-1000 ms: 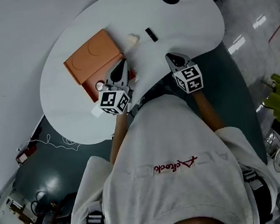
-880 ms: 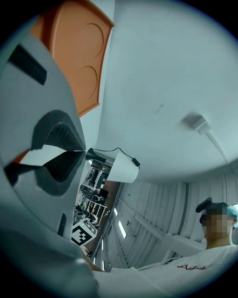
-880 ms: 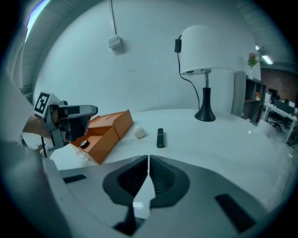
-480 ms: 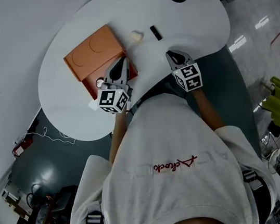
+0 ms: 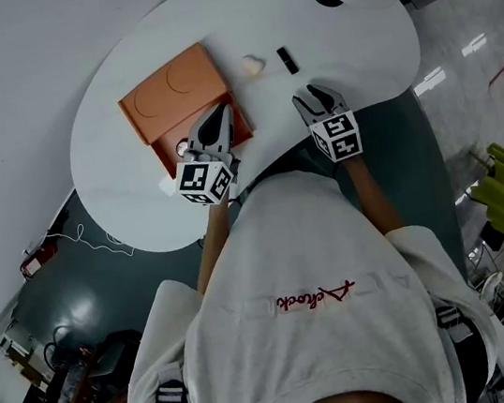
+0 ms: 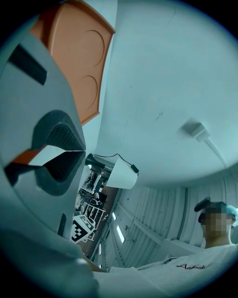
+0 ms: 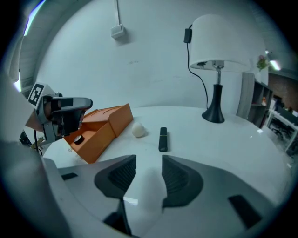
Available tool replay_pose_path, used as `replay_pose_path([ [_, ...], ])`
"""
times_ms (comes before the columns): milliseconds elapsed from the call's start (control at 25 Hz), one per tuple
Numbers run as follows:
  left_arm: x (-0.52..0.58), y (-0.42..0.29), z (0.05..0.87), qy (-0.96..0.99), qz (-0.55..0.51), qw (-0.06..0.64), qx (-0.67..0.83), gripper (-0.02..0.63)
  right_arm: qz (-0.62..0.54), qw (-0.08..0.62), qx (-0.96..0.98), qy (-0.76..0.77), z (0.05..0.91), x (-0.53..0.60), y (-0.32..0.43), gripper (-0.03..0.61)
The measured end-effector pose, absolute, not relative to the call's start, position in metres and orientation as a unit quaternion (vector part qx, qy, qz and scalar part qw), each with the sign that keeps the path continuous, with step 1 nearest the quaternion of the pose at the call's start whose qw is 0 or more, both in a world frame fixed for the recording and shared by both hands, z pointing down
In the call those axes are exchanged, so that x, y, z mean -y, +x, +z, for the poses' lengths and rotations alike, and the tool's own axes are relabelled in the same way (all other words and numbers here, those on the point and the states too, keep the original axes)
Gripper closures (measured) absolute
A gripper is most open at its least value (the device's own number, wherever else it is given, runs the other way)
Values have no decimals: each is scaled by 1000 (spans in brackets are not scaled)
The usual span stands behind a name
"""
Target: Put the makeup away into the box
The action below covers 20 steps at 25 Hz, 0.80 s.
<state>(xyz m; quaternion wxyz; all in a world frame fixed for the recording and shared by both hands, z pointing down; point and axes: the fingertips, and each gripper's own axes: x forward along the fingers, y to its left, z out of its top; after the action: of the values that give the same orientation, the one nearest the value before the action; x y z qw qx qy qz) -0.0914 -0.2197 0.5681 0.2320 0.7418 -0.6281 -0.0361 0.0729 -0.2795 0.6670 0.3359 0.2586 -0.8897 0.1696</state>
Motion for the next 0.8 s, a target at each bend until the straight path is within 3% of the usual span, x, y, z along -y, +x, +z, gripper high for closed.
replay_pose_path([
  [640,210,-107,568,722,-40,234,650,601,155,374,878,254,689,335,38,402],
  [800,207,-109,569,718,-41,233,655,601,150,386,872,261,694,342,35,442],
])
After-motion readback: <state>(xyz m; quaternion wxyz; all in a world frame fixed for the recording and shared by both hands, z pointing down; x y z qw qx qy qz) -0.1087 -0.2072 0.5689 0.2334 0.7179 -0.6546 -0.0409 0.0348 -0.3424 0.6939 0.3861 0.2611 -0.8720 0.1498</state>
